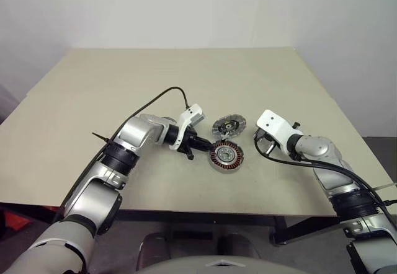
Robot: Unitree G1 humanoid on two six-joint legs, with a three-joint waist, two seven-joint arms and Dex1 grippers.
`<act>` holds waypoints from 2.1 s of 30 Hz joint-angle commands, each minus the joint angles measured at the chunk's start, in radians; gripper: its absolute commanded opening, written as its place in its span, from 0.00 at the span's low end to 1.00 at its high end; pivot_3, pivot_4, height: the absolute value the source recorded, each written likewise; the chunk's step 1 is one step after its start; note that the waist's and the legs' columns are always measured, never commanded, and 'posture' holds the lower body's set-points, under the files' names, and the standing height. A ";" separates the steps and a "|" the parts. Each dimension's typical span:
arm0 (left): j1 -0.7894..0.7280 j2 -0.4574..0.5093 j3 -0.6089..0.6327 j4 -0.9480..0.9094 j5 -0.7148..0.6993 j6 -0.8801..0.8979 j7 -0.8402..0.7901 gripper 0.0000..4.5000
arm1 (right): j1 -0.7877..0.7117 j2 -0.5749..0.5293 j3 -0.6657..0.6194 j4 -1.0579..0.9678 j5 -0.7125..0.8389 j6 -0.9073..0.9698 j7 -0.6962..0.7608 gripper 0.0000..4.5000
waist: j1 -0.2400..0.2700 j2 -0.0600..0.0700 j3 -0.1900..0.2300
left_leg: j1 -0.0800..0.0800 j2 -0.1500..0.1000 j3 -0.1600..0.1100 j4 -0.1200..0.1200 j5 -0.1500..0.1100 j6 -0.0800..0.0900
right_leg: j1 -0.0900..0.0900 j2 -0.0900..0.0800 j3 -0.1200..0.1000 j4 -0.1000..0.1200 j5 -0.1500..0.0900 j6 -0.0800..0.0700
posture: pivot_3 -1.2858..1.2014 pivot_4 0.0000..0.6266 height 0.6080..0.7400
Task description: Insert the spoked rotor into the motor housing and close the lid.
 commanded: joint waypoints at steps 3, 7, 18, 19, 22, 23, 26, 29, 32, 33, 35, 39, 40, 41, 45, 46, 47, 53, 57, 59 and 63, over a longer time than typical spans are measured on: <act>-0.009 -0.002 -0.023 -0.020 0.006 -0.008 -0.022 0.01 | -0.034 -0.009 -0.038 -0.005 -0.008 -0.017 -0.027 0.00 | 0.000 0.000 0.000 | 0.000 0.000 0.000 0.000 0.000 0.000 | 0.000 0.000 0.000 0.000 0.000 0.000 | 0.52 0.00 1.00; -0.013 0.004 -0.022 -0.018 0.009 -0.010 -0.027 0.01 | -0.030 0.000 -0.032 0.000 -0.014 -0.025 -0.039 0.00 | 0.000 0.000 0.000 | 0.000 0.000 0.000 0.000 0.000 0.000 | 0.000 0.000 0.000 0.000 0.000 0.000 | 0.52 0.00 1.00; -0.009 0.015 -0.025 -0.026 0.014 -0.011 -0.025 0.01 | -0.032 0.014 -0.028 0.020 -0.020 -0.052 -0.052 0.00 | 0.001 0.000 0.000 | 0.000 -0.001 0.000 0.000 0.000 0.001 | 0.000 -0.001 0.000 0.000 0.000 0.000 | 0.52 0.00 1.00; -0.009 0.015 -0.026 -0.025 0.015 -0.012 -0.024 0.01 | -0.031 0.015 -0.028 0.020 -0.020 -0.052 -0.053 0.00 | 0.001 0.000 0.000 | 0.000 -0.001 0.000 0.000 0.000 0.001 | 0.000 -0.001 0.000 0.000 0.000 0.000 | 0.52 0.00 1.00; -0.011 0.018 -0.034 -0.019 0.024 -0.018 -0.021 0.01 | -0.030 0.017 -0.030 0.019 -0.020 -0.055 -0.059 0.00 | 0.001 0.000 0.000 | 0.000 -0.001 0.000 0.000 0.000 0.001 | 0.000 -0.001 0.000 0.000 0.000 0.000 | 0.52 0.00 1.00; -0.012 0.020 -0.038 -0.018 0.029 -0.022 -0.021 0.01 | -0.029 0.018 -0.030 0.019 -0.020 -0.056 -0.060 0.00 | 0.001 0.000 0.000 | 0.000 -0.001 0.000 0.000 0.000 0.001 | 0.000 -0.001 0.000 0.000 0.000 0.000 | 0.52 0.00 1.00; -0.014 0.023 -0.047 -0.009 0.047 -0.033 -0.016 0.01 | -0.029 0.022 -0.033 0.021 -0.020 -0.058 -0.067 0.00 | 0.000 0.000 0.000 | 0.000 -0.001 0.000 0.000 0.000 0.001 | 0.000 -0.001 0.000 0.000 0.000 0.000 | 0.52 0.00 1.00; -0.014 0.020 -0.048 -0.001 0.055 -0.040 -0.016 0.01 | -0.027 0.023 -0.032 0.021 -0.020 -0.058 -0.068 0.00 | 0.000 0.000 0.000 | 0.000 -0.001 0.000 0.000 0.000 0.001 | 0.000 -0.001 0.000 0.000 0.000 0.000 | 0.52 0.00 1.00; -0.013 0.015 -0.049 0.005 0.062 -0.045 -0.013 0.01 | -0.027 0.024 -0.031 0.020 -0.019 -0.060 -0.068 0.00 | 0.001 0.000 0.000 | 0.000 -0.001 0.000 0.000 0.000 0.001 | 0.000 -0.001 0.000 0.000 0.000 0.000 | 0.52 0.00 1.00; -0.013 0.012 -0.049 0.005 0.063 -0.045 -0.011 0.01 | -0.027 0.024 -0.031 0.020 -0.018 -0.062 -0.068 0.00 | 0.001 0.000 0.000 | 0.000 -0.001 0.000 0.000 0.000 0.001 | 0.000 -0.001 0.000 0.000 0.000 0.000 | 0.52 0.00 1.00; -0.012 0.006 -0.049 0.005 0.064 -0.044 -0.008 0.01 | -0.028 0.024 -0.031 0.019 -0.018 -0.063 -0.067 0.00 | 0.001 0.000 0.000 | 0.000 -0.001 0.000 0.000 0.000 0.001 | 0.000 -0.001 0.000 0.000 0.000 0.000 | 0.52 0.00 1.00; -0.021 -0.007 -0.052 0.010 0.071 -0.045 -0.006 0.01 | -0.034 0.026 -0.034 0.017 -0.016 -0.065 -0.069 0.00 | 0.001 0.000 0.000 | 0.000 -0.001 0.000 0.000 0.000 0.001 | 0.000 -0.001 0.000 0.000 0.000 0.000 | 0.52 0.00 1.00; -0.023 -0.011 -0.051 0.012 0.072 -0.045 -0.006 0.01 | -0.035 0.026 -0.034 0.017 -0.016 -0.065 -0.070 0.00 | 0.001 0.000 0.000 | 0.000 -0.001 0.000 0.000 0.000 0.001 | 0.000 -0.002 0.000 0.000 0.000 0.000 | 0.52 0.00 1.00; -0.026 -0.015 -0.052 0.014 0.075 -0.046 -0.006 0.01 | -0.036 0.026 -0.035 0.016 -0.016 -0.065 -0.071 0.00 | 0.001 0.000 0.000 | 0.000 -0.002 0.000 0.000 0.000 0.001 | 0.000 -0.002 0.000 0.000 0.000 0.000 | 0.52 0.00 1.00; -0.050 -0.046 -0.057 0.024 0.078 -0.046 -0.011 0.01 | -0.039 0.029 -0.040 0.011 -0.015 -0.064 -0.080 0.00 | 0.001 0.000 0.001 | 0.000 -0.002 0.000 0.000 0.000 0.001 | 0.000 -0.002 0.000 -0.001 0.000 0.000 | 0.52 0.00 1.00; -0.053 -0.050 -0.057 0.026 0.079 -0.046 -0.012 0.01 | -0.039 0.030 -0.040 0.009 -0.015 -0.064 -0.082 0.00 | 0.001 0.000 0.001 | -0.001 -0.002 0.000 0.000 0.000 0.001 | 0.000 -0.002 0.000 -0.001 0.000 0.000 | 0.52 0.00 1.00; -0.057 -0.055 -0.058 0.031 0.081 -0.048 -0.013 0.01 | -0.038 0.030 -0.042 0.007 -0.015 -0.062 -0.083 0.00 | 0.001 0.000 0.001 | -0.001 -0.002 0.000 0.000 0.000 0.001 | 0.000 -0.002 0.000 -0.001 0.000 0.000 | 0.52 0.00 1.00; -0.073 -0.089 -0.055 0.052 0.090 -0.059 -0.009 0.01 | -0.028 0.027 -0.045 -0.005 -0.016 -0.054 -0.085 0.00 | 0.001 0.000 0.001 | -0.001 -0.002 0.000 0.000 -0.001 0.002 | 0.000 -0.002 0.000 -0.002 0.000 0.000 | 0.52 0.00 1.00; -0.071 -0.083 -0.041 0.033 0.086 -0.051 -0.014 0.01 | -0.029 0.026 -0.042 -0.006 -0.018 -0.052 -0.084 0.00 | 0.001 0.000 0.001 | -0.002 -0.002 0.000 0.000 -0.001 0.002 | 0.000 -0.002 0.000 -0.002 0.000 0.000 | 0.52 0.00 1.00; -0.071 -0.072 -0.035 0.032 0.086 -0.052 -0.017 0.01 | -0.031 0.026 -0.041 -0.005 -0.019 -0.052 -0.083 0.00 | 0.000 0.000 0.001 | -0.001 -0.002 0.000 0.000 -0.001 0.003 | 0.000 -0.002 0.000 -0.002 0.000 0.000 | 0.52 0.00 1.00; -0.059 -0.026 -0.017 0.020 0.085 -0.056 -0.018 0.01 | -0.036 0.027 -0.033 -0.004 -0.021 -0.052 -0.077 0.00 | 0.000 0.000 0.001 | -0.001 -0.002 0.000 0.000 -0.001 0.003 | 0.000 -0.002 0.000 -0.002 0.000 0.000 | 0.52 0.00 1.00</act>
